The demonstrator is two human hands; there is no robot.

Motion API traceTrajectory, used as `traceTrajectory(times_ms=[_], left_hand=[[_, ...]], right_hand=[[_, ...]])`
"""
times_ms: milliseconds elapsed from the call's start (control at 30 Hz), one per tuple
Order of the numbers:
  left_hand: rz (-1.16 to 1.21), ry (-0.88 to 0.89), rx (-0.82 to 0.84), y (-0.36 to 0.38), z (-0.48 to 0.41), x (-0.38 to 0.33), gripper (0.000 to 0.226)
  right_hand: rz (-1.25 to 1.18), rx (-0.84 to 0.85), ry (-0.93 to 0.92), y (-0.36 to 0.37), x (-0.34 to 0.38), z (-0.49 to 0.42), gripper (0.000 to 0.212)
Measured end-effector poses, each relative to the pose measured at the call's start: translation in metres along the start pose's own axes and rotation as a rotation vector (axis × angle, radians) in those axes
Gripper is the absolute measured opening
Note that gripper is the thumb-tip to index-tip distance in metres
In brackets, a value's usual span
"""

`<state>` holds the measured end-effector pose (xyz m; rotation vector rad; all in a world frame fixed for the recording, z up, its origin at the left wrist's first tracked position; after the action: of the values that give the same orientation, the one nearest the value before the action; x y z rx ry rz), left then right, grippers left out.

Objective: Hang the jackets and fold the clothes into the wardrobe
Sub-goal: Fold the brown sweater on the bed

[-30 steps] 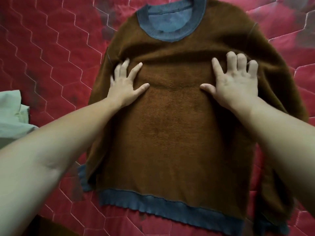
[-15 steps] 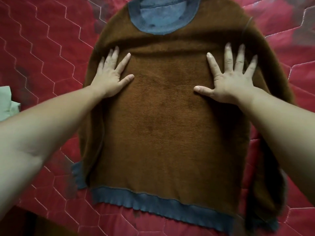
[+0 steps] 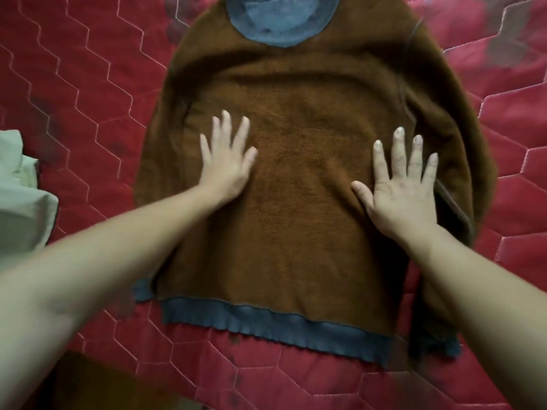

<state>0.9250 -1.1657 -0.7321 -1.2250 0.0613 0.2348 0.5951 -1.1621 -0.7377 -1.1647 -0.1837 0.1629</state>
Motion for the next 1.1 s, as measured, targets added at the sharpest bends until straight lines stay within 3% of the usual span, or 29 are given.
traceTrajectory(times_ms=[133, 267, 333, 400, 433, 500, 600, 667, 733, 800, 900, 933, 1000, 1100], left_hand=[[-0.06, 0.28, 0.091, 0.044, 0.063, -0.105, 0.071], [-0.102, 0.542, 0.073, 0.077, 0.124, -0.19, 0.071], [0.001, 0.647, 0.048, 0.082, 0.15, -0.226, 0.068], [0.221, 0.711, 0.038, 0.077, 0.17, -0.256, 0.063], [0.382, 0.696, 0.081, 0.074, 0.175, -0.268, 0.062], [0.773, 0.471, 0.293, 0.078, 0.175, -0.281, 0.063], [1.255, 0.008, 0.552, 0.08, 0.169, -0.298, 0.061], [1.504, -0.18, 0.664, 0.071, 0.162, -0.313, 0.053], [1.686, -0.247, 0.73, 0.056, 0.155, -0.316, 0.056], [1.712, -0.311, 0.824, 0.048, 0.151, -0.308, 0.06], [1.606, -0.379, 0.989, 0.062, 0.165, -0.269, 0.044], [1.593, -0.422, 0.956, 0.071, 0.167, -0.252, 0.036], [1.507, -0.485, 0.683, 0.086, 0.158, -0.21, 0.02], [1.209, -0.347, 0.343, 0.073, 0.141, -0.179, 0.016]], right_hand=[[-0.066, -0.114, 0.068, 0.0, -0.023, 0.062, 0.076], [-0.193, -0.192, 0.357, 0.007, -0.078, 0.139, 0.086], [-0.363, -0.159, 0.567, 0.022, -0.103, 0.169, 0.093], [-0.562, -0.088, 0.696, 0.038, -0.114, 0.185, 0.077], [-0.654, -0.04, 0.738, 0.045, -0.116, 0.189, 0.06], [-0.805, -0.017, 0.804, 0.044, -0.119, 0.193, 0.031], [-0.839, -0.214, 0.773, 0.003, -0.123, 0.193, 0.021], [-0.748, -0.356, 0.53, -0.039, -0.102, 0.191, 0.029], [-0.506, -0.398, 0.19, -0.069, -0.061, 0.192, 0.035], [-0.262, -0.319, -0.028, -0.074, -0.02, 0.196, 0.041], [-0.13, -0.23, -0.191, -0.066, 0.019, 0.203, 0.037], [-0.123, -0.217, -0.201, -0.062, 0.028, 0.204, 0.038], [-0.204, -0.139, -0.174, -0.046, 0.038, 0.204, 0.042], [-0.709, 0.066, 0.013, -0.003, 0.038, 0.198, 0.029]])
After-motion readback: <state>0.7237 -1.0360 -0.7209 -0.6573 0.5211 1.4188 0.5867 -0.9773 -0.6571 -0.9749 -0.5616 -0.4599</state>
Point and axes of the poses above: each hand's wrist, its own z-axis away from the middle knuckle, its own y-axis out of the palm, x = y × z, the point moved 9 cm from there along -z, towards the middle knuckle, and after that the axes turned 1 degree about -x, right-handed, at the moved point
